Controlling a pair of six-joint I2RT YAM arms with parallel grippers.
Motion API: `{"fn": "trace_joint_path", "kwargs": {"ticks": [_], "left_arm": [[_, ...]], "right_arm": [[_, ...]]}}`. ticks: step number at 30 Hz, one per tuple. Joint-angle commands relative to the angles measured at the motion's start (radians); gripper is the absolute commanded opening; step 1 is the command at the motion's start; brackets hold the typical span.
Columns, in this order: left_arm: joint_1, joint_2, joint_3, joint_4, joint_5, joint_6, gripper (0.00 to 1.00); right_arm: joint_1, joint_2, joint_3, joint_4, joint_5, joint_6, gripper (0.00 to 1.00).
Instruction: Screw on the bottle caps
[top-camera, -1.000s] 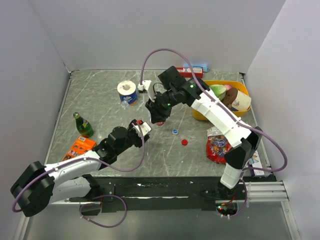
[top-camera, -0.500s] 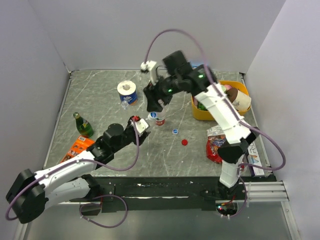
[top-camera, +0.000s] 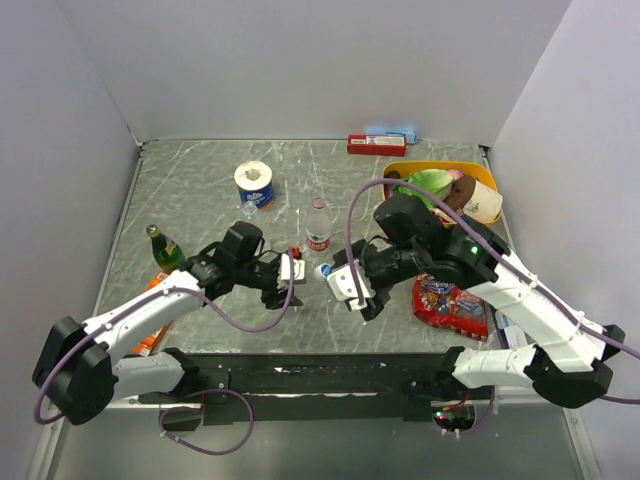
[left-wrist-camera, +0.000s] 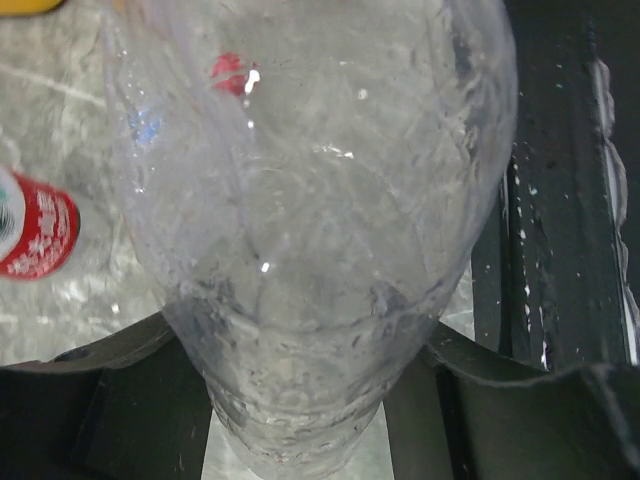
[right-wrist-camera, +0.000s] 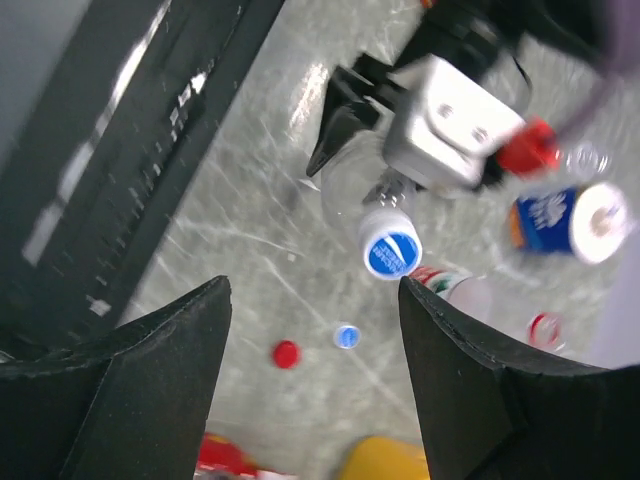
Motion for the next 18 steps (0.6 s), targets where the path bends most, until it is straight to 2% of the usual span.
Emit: {"fn": "trace_joint_path", "kwargs": {"ticks": [1,7,18], "left_arm": [[0.004,0.052,0.105,-0.167,0.147,0.190,0.01],[0.005,0.076,0.134,-0.214,0.151,0.275,0.01],[0.005,0.083,0.161,-0.205,0.149,0.272,0.01]], "right_arm": [[0.031,0.042,0.004,0.075,0.052,-0.239,0.73],[0.043,0.090,0.033,0.102,0.055,-0.249,0.70],[0.054,0.087,0.010,0.006,0.029,-0.361,0.58]]}}
